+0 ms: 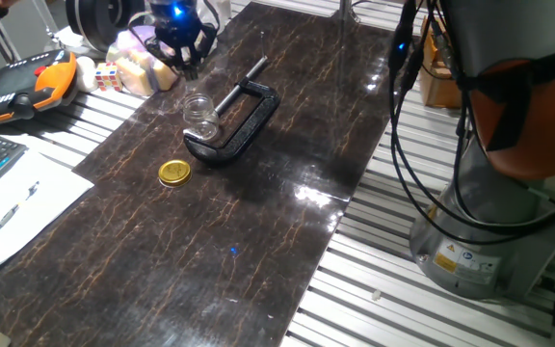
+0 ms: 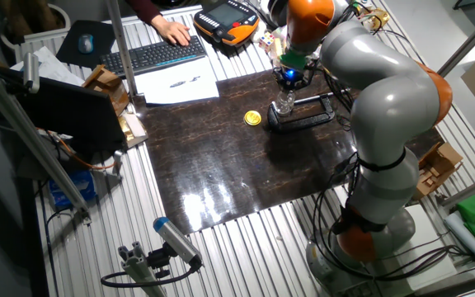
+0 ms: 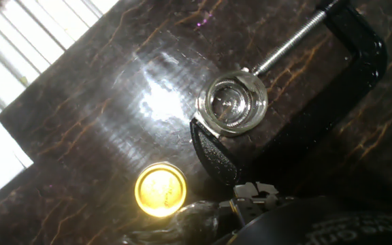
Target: Unscrew the lid from the jar
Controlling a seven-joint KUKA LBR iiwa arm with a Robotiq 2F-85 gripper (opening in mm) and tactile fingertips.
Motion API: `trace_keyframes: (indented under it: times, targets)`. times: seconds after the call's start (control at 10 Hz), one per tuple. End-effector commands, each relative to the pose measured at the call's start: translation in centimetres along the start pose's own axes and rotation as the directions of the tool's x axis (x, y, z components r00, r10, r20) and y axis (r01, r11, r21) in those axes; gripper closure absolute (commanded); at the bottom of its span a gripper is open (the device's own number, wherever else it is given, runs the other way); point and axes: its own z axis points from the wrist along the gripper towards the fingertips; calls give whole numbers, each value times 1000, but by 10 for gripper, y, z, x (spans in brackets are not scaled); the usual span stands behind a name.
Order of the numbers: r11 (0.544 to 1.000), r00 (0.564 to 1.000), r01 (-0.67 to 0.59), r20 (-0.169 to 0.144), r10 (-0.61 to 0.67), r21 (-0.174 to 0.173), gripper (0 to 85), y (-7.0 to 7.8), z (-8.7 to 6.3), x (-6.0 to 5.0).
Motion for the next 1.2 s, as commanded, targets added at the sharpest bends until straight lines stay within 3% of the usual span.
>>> trace_keyframes:
  times: [0.0,0.7,1.1]
  targets:
    - [1000,1000,-24,-8,24,-8,843,0,-1,2]
    - [1000,999,-32,-31,32,0,843,0,-1,2]
    - [1000,1000,-10,-15,10,0,843,1,0,6]
